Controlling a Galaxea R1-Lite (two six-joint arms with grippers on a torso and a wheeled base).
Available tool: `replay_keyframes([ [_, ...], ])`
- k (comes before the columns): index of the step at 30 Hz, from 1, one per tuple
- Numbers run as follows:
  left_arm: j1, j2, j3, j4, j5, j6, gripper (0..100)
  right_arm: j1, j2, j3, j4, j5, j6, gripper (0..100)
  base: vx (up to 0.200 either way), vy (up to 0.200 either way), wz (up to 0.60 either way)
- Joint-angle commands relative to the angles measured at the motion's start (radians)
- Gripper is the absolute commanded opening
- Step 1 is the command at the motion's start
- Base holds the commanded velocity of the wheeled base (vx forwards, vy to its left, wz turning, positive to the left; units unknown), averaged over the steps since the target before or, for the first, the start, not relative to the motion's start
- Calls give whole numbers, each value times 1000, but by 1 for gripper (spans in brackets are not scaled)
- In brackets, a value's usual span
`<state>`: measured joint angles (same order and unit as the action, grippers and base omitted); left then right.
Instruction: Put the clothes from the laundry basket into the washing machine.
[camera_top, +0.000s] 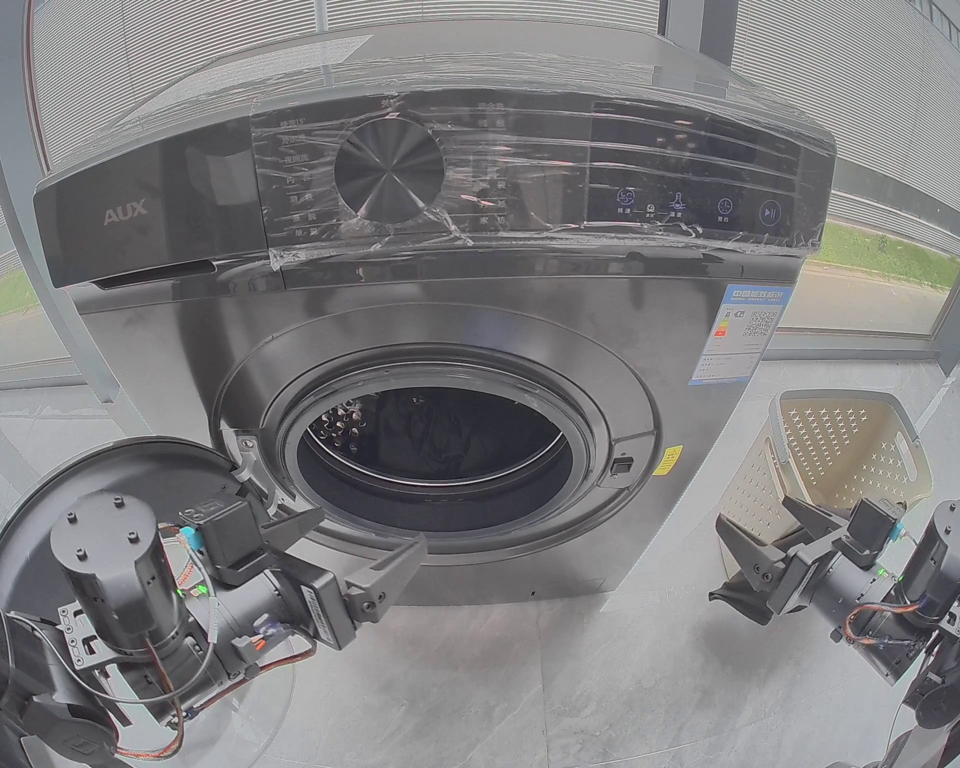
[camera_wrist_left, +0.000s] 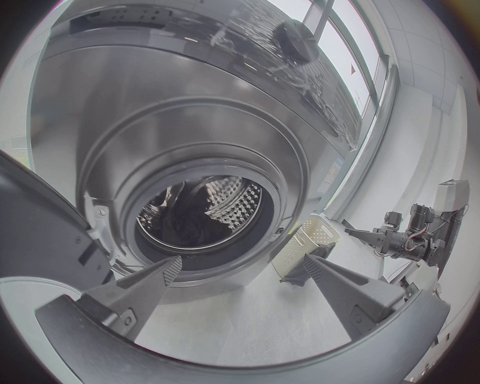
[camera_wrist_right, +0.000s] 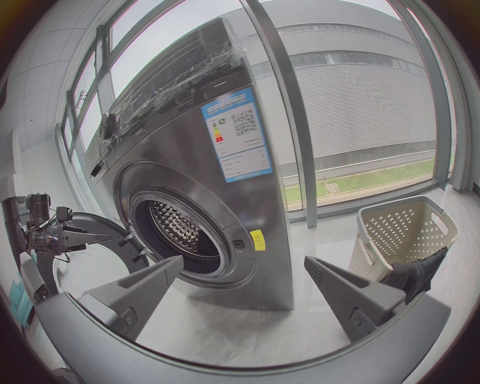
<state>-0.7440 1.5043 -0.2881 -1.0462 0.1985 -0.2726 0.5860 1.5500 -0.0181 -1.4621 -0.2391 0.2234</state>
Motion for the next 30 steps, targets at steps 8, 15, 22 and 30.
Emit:
replay_keyframes([
  [8, 137, -167, 122, 0, 6, 110, 100, -46, -350, 18, 499, 9, 40, 100, -200, 0, 0],
  [15, 204, -286, 191, 5, 4, 145, 100, -81, -539, 18, 694, 6, 48, 100, -200, 0, 0],
  [22, 265, -435, 288, 21, 4, 171, 100, -186, -749, 18, 861, 6, 4, 100, 0, 0, 0],
  [30, 322, -733, 288, 331, -1, 170, 100, -351, -967, 18, 1026, 15, -16, 100, 0, 0, 0],
])
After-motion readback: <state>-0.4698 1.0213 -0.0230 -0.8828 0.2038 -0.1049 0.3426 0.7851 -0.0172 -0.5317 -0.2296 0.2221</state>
